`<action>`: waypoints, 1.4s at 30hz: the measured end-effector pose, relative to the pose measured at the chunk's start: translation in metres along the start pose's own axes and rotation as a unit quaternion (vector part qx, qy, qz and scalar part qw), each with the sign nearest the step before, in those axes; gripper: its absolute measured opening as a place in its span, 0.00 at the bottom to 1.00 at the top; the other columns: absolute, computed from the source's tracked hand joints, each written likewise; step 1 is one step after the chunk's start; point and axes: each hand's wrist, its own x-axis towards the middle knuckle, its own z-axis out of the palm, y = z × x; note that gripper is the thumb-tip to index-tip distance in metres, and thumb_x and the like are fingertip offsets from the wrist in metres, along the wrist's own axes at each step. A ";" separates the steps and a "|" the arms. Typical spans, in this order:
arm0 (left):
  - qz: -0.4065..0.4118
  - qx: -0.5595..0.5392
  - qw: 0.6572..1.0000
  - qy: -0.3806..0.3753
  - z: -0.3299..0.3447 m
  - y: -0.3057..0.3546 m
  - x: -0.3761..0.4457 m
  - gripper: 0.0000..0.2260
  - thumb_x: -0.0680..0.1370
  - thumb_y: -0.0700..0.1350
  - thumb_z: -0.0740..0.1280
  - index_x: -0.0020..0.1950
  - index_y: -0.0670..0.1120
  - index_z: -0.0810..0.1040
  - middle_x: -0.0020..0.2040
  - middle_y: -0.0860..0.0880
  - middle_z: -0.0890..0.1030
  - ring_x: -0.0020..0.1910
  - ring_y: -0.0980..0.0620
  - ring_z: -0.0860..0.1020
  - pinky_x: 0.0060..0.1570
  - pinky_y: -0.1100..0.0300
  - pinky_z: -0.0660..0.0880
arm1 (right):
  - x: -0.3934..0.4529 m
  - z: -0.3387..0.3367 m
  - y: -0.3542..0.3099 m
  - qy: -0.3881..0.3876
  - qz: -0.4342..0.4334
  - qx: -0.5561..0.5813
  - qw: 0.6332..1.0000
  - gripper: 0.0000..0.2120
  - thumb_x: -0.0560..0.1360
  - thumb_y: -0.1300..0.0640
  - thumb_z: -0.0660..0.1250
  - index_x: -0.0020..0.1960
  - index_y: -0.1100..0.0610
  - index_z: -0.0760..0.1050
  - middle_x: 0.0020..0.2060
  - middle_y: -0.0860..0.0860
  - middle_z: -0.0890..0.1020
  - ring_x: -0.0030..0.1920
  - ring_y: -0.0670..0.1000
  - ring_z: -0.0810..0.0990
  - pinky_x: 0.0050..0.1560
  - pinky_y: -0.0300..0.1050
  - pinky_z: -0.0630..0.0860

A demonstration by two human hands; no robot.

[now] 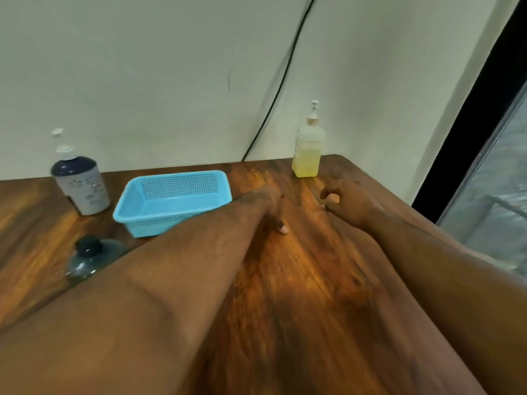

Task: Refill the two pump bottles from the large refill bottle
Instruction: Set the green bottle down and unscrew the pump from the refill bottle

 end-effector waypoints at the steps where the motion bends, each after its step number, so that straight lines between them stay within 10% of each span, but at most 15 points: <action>1: -0.006 0.015 1.000 -0.014 -0.002 0.004 0.009 0.44 0.61 0.53 0.82 0.73 0.49 0.66 0.70 0.44 0.72 0.66 0.40 0.74 0.63 0.43 0.73 | 0.014 0.001 0.006 0.012 -0.002 0.010 1.000 0.07 0.73 0.58 0.65 0.50 0.53 0.80 0.49 0.48 0.80 0.49 0.48 0.75 0.44 0.38 0.68; 9: 0.009 0.064 0.995 -0.069 -0.008 0.005 0.045 0.41 0.64 0.50 0.81 0.73 0.48 0.68 0.69 0.46 0.74 0.64 0.42 0.75 0.57 0.54 0.75 | 0.116 0.028 0.028 0.078 0.102 0.092 0.987 0.33 0.65 0.38 0.72 0.65 0.51 0.70 0.58 0.51 0.78 0.57 0.54 0.77 0.58 0.51 0.74; 16: 0.013 0.096 0.993 -0.074 -0.010 0.006 0.056 0.43 0.64 0.52 0.81 0.75 0.48 0.66 0.70 0.46 0.71 0.68 0.42 0.71 0.62 0.53 0.72 | 0.168 0.069 0.016 0.216 0.209 0.302 0.905 0.58 0.54 0.36 0.77 0.73 0.53 0.51 0.65 0.56 0.71 0.64 0.58 0.71 0.62 0.56 0.72; 22: 0.007 0.075 0.995 -0.064 -0.010 0.003 0.051 0.43 0.65 0.51 0.80 0.75 0.50 0.64 0.70 0.46 0.68 0.68 0.41 0.69 0.58 0.50 0.74 | 0.185 0.072 0.009 0.236 0.242 0.356 0.871 0.35 0.68 0.53 0.74 0.68 0.58 0.59 0.61 0.55 0.73 0.59 0.57 0.73 0.49 0.44 0.70; 34: 0.027 -0.091 0.991 0.091 0.026 -0.033 -0.014 0.26 0.67 0.59 0.76 0.62 0.51 0.76 0.57 0.48 0.81 0.55 0.46 0.79 0.55 0.52 0.76 | 0.002 0.028 -0.032 0.142 0.046 0.429 0.891 0.32 0.68 0.52 0.76 0.68 0.53 0.66 0.58 0.45 0.78 0.55 0.42 0.79 0.48 0.34 0.78; 38: -0.001 -0.297 0.927 0.231 0.020 -0.036 -0.068 0.14 0.73 0.44 0.66 0.57 0.53 0.82 0.50 0.53 0.83 0.49 0.52 0.81 0.47 0.62 0.75 | -0.072 0.030 -0.062 0.030 0.036 0.514 0.857 0.31 0.68 0.55 0.75 0.67 0.52 0.66 0.61 0.49 0.78 0.59 0.48 0.79 0.56 0.46 0.79; 42: 0.121 -0.642 0.721 0.231 0.003 -0.033 -0.148 0.16 0.72 0.30 0.63 0.52 0.45 0.84 0.45 0.47 0.86 0.45 0.49 0.84 0.48 0.58 0.79 | -0.118 0.030 -0.096 -0.083 -0.001 0.554 0.828 0.27 0.69 0.67 0.71 0.63 0.50 0.66 0.58 0.50 0.79 0.59 0.49 0.79 0.55 0.47 0.79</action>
